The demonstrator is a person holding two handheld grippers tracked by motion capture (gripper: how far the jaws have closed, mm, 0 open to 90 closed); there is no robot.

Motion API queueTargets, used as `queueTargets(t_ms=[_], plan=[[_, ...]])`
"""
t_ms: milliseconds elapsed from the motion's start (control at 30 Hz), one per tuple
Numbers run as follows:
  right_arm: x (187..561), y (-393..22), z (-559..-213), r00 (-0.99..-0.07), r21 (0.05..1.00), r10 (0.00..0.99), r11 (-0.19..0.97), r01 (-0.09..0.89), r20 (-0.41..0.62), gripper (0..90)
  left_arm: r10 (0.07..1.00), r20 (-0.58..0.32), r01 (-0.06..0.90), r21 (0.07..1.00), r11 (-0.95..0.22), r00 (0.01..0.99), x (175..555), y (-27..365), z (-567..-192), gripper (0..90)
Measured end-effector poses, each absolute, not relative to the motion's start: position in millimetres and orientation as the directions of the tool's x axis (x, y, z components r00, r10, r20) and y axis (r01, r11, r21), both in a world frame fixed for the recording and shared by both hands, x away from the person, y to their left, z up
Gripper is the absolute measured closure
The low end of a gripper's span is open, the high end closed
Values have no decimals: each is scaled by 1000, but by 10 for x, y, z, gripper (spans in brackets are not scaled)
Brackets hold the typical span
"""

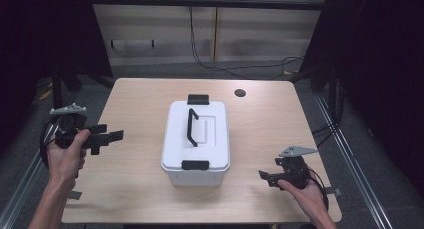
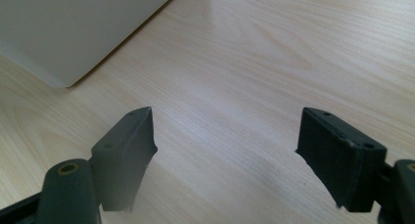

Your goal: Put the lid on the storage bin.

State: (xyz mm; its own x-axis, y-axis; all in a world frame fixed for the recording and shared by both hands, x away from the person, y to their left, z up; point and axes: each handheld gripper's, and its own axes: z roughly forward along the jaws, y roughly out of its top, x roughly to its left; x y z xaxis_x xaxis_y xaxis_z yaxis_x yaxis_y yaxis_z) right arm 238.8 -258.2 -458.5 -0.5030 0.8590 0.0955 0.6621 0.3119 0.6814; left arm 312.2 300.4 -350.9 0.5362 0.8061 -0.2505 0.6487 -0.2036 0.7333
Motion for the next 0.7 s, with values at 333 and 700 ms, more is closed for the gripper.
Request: queueTargets(t_ms=[333, 700], plan=[[2380, -2586, -4582, -496, 680, 863, 304, 667, 100, 212, 843, -240, 651, 742, -160, 481, 2744, 3135, -3806, 223], [2385, -2594, -4588, -498, 688, 862, 304, 659, 96, 211, 842, -226, 651, 737, -181, 491, 2427, 3070, -4186, 208]])
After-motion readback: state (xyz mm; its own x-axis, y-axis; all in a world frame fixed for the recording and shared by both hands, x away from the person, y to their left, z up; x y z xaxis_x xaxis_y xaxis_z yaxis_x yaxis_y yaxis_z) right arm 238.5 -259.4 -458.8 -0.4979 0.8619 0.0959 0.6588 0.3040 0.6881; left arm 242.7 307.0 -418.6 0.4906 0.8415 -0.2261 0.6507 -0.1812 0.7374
